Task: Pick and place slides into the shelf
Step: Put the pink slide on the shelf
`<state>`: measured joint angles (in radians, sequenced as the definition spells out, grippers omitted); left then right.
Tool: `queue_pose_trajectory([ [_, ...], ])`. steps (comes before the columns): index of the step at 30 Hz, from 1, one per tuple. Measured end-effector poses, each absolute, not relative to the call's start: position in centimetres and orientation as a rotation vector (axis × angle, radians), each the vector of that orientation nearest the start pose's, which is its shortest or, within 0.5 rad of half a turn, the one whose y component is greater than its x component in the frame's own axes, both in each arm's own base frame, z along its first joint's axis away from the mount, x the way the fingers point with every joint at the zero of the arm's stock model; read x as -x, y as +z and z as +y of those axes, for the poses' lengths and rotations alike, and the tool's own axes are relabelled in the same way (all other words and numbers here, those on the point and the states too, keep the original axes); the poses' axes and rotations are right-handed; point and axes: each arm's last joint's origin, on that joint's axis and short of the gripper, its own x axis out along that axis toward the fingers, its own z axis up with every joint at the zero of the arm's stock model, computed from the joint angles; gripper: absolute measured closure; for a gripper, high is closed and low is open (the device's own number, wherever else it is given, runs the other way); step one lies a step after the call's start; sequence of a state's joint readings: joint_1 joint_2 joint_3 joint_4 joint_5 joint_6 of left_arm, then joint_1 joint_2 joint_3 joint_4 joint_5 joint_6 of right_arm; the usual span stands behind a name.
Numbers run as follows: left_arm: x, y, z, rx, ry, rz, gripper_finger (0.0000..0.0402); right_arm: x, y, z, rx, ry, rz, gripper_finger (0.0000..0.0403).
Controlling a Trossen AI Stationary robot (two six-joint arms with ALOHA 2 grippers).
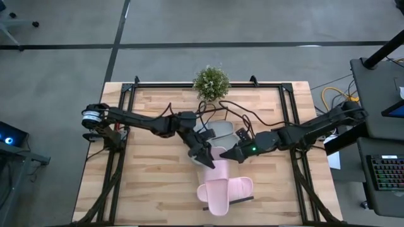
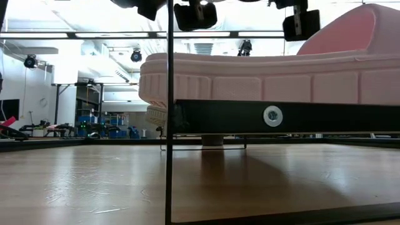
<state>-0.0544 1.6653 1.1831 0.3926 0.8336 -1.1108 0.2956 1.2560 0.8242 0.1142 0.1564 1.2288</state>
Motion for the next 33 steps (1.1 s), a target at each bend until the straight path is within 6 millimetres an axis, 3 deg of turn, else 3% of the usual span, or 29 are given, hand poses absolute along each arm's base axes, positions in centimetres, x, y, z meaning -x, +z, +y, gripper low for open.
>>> queue_pose_trajectory([
  [9, -37.2, 30.1, -4.7, 0.992, -0.62, 0.447, 0.0131, -24.9, 28.6, 6.9, -1.11, -0.153, 0.327, 0.0363],
  [22, -36.5, 31.1, -4.8, 0.962, -0.475, 0.325, 0.0129, -22.7, 29.8, 5.8, -1.06, -0.275, 0.266, 0.0365],
  [33, -33.9, 33.4, -4.5, 0.912, -0.379, 0.318, 0.0129, -22.7, 29.9, 5.7, -1.059, -0.317, 0.223, 0.0365],
])
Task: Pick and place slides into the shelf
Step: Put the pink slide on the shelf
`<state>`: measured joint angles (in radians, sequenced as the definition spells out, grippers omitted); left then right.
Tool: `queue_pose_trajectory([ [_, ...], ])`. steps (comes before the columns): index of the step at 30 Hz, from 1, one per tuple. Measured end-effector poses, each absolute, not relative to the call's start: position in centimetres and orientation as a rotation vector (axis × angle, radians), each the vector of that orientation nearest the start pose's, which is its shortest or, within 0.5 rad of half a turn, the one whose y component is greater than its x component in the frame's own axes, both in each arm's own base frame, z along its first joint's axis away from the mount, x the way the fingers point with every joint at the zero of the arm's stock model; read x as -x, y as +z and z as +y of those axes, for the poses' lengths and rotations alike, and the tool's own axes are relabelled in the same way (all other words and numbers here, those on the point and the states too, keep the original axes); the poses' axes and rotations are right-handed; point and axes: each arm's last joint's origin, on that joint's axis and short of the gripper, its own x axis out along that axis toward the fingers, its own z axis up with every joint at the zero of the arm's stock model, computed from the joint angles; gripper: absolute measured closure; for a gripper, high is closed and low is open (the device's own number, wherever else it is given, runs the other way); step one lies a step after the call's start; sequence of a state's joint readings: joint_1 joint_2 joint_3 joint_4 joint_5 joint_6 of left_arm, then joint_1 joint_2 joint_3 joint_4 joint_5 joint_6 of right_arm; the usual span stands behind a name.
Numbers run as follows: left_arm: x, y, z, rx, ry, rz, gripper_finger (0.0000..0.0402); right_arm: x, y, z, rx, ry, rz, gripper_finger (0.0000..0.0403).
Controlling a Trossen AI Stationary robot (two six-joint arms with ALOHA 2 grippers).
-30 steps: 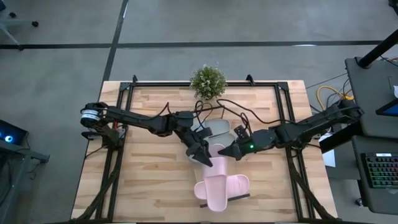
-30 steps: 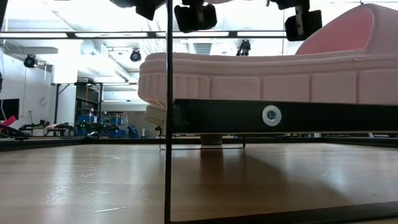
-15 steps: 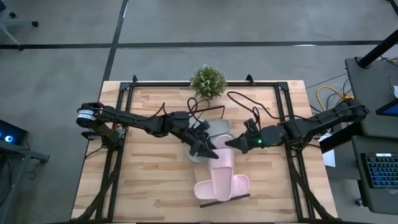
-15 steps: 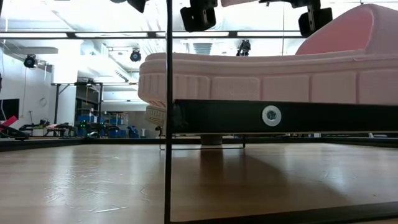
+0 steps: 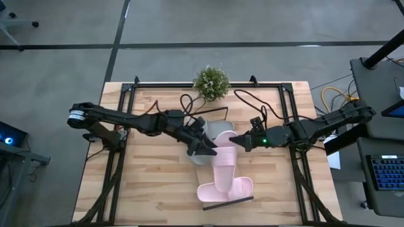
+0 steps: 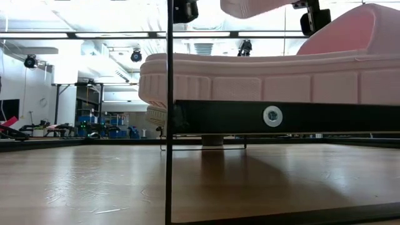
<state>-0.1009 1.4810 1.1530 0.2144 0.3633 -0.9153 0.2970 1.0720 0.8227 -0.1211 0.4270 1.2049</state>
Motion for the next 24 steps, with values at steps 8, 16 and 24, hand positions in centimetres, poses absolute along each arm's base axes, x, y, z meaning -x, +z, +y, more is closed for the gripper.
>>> queue_pose_trajectory([
  [8, -30.8, 35.5, -4.6, 0.877, -0.306, 0.326, 0.0129, -22.4, 30.0, 5.2, -1.041, -0.464, 0.11, 0.0365],
  [16, -29.8, 36.2, -4.6, 0.834, -0.195, 0.269, 0.0129, -21.9, 30.3, 6.6, -1.052, -0.523, 0.005, 0.0365],
  [24, -30.1, 36.0, -4.7, 0.808, -0.109, 0.231, 0.0129, -20.3, 30.0, 9.5, -1.083, -0.575, -0.131, 0.0365],
])
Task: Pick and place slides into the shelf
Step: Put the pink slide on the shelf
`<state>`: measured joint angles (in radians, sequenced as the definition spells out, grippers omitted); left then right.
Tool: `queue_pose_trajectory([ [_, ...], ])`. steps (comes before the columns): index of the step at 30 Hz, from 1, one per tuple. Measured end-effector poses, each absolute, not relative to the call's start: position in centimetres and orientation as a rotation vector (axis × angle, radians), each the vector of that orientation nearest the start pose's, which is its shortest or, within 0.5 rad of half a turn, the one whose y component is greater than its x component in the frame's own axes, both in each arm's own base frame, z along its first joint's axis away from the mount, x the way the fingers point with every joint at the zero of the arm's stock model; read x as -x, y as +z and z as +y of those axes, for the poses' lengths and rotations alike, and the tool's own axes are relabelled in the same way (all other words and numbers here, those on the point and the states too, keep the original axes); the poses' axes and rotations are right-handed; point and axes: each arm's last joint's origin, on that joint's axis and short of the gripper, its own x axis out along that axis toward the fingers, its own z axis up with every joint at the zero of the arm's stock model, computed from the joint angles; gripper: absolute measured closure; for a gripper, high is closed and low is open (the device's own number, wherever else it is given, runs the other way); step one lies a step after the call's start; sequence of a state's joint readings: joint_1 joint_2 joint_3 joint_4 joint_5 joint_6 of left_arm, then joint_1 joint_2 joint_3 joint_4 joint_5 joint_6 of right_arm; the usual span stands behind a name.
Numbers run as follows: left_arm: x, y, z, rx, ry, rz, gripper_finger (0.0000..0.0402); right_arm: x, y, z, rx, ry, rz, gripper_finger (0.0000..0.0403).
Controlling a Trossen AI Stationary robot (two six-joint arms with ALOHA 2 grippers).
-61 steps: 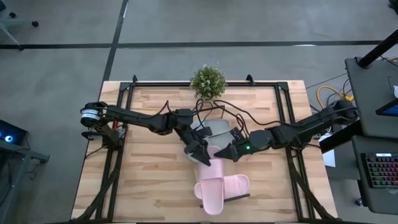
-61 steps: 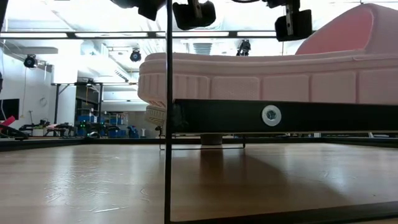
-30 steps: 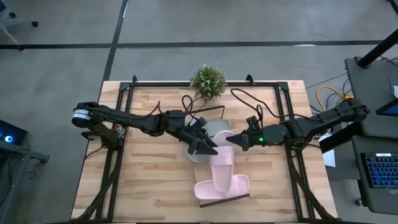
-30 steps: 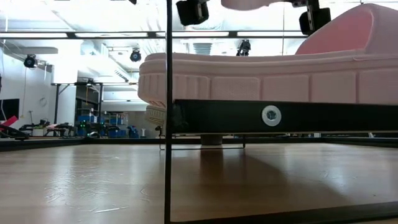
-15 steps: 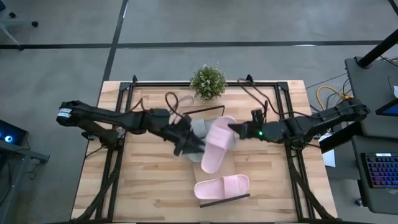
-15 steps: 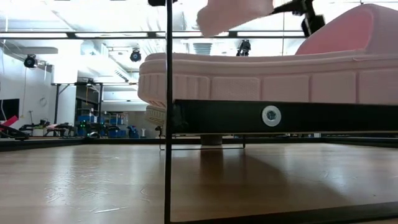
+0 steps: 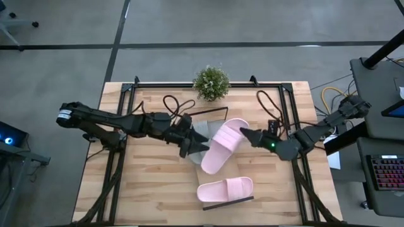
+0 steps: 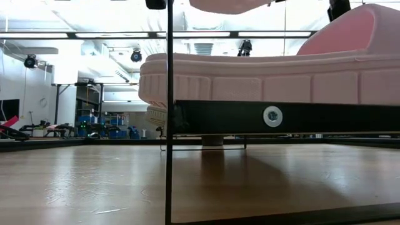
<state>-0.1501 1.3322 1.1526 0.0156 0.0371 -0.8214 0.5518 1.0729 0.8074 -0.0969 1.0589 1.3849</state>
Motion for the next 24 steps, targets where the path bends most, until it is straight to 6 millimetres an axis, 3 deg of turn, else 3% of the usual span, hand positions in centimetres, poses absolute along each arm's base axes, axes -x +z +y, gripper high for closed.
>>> queue_pose_trajectory([
  [12, -28.2, 38.0, -3.9, 0.73, -0.002, 0.1, 0.0129, -20.5, 26.5, 14.4, -1.141, -0.603, -0.195, 0.0365],
  [24, -27.6, 38.7, -3.9, 0.717, -0.016, 0.073, 0.0129, -22.0, 24.4, 16.6, -1.186, -0.645, -0.301, 0.0365],
])
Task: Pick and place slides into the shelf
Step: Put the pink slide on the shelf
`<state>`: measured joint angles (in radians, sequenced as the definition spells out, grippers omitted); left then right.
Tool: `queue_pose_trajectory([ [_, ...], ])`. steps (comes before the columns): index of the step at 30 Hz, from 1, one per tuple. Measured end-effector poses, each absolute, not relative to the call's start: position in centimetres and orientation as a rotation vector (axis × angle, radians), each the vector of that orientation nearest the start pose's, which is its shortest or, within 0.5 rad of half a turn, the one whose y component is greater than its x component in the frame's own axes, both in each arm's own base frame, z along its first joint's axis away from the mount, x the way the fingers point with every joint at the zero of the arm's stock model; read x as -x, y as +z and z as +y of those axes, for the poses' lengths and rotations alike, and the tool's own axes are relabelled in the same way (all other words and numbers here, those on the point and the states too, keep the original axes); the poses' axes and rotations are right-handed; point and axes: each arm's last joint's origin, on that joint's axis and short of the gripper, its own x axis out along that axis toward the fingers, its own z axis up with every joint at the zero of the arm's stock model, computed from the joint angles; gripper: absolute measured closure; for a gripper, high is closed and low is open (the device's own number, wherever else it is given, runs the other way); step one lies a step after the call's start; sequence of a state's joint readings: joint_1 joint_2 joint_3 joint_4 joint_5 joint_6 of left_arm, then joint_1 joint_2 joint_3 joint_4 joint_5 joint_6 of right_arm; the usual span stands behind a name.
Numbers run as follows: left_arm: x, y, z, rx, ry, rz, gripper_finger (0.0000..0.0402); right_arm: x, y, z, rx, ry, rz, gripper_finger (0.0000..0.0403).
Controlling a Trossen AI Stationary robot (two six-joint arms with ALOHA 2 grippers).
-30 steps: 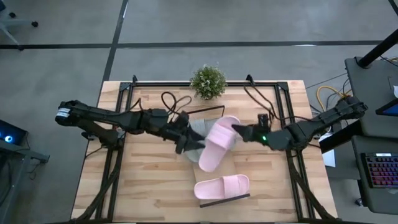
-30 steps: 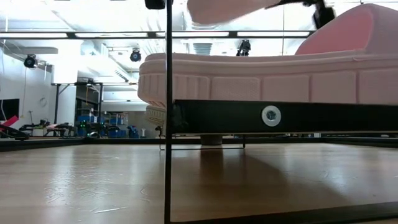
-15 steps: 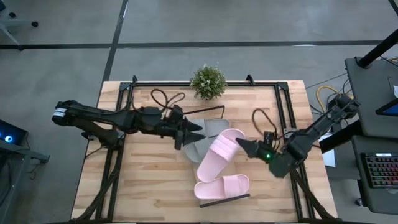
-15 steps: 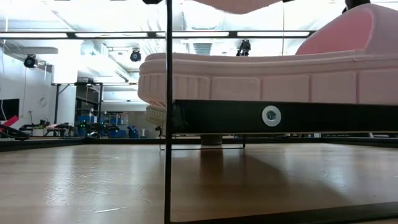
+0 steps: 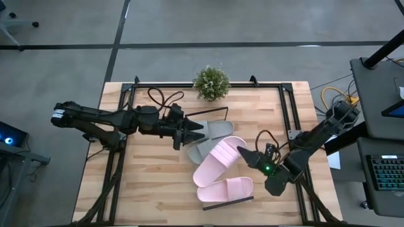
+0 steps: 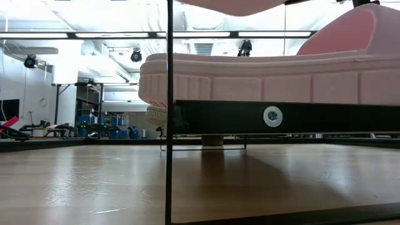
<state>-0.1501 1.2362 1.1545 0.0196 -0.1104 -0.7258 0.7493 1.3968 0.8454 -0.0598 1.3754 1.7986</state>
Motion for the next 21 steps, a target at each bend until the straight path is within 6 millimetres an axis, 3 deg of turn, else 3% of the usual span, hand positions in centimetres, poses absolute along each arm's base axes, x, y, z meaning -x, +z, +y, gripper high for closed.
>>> queue_pose_trajectory([
  [10, -27.6, 38.7, -3.9, 0.712, -0.018, 0.073, 0.0129, -22.0, 22.4, 18.3, -1.255, -0.639, -0.398, 0.0365],
  [21, -27.5, 39.9, -4.1, 0.727, -0.062, -0.025, 0.0129, -21.9, 21.7, 18.7, -1.27, -0.63, -0.402, 0.0365],
])
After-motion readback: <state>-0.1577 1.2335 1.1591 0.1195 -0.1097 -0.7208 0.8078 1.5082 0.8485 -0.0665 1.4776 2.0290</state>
